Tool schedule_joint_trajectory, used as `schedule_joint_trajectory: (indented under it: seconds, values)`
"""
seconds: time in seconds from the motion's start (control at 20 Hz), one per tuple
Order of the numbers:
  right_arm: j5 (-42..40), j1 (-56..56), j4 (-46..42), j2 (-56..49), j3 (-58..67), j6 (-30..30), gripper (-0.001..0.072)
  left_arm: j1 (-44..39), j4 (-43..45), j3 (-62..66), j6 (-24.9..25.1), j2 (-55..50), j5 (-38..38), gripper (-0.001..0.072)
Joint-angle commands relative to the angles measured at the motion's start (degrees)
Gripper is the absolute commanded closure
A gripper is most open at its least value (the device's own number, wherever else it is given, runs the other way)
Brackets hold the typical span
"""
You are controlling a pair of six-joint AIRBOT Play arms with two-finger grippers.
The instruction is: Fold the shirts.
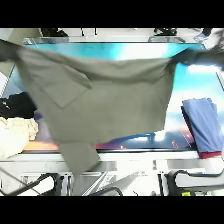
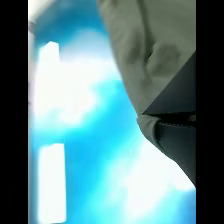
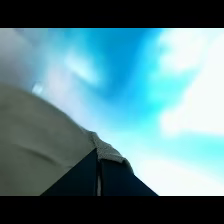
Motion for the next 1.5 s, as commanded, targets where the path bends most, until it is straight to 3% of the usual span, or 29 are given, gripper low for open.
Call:
schedule_joint_trajectory:
  seconds: [0.0,0.2,0.5,0.85,1.45]
  values:
    - [-2.7,2.2,0.5,-11.7,-3.5,-1.7,0.0692,-11.7,16.4,-6.6,0.4,-12.2,9.8,0.0695]
    - [-12.0,1.8,0.6,-21.7,-3.2,-2.9,0.0692,-11.4,20.5,-2.5,-2.3,-26.2,13.1,0.0695]
    - [-14.1,0.8,1.0,-26.1,3.8,-3.1,0.0692,-9.2,20.0,14.3,-4.8,-35.9,2.9,0.0695]
    - [-10.8,0.1,-5.8,-26.1,4.4,-1.6,0.0691,-9.3,25.9,13.6,-8.0,-36.5,-5.0,0.0695]
    - [-5.7,0.2,-10.1,-29.9,4.4,-1.4,0.0691,-11.7,26.5,3.8,-8.9,-36.6,-0.8,0.0695]
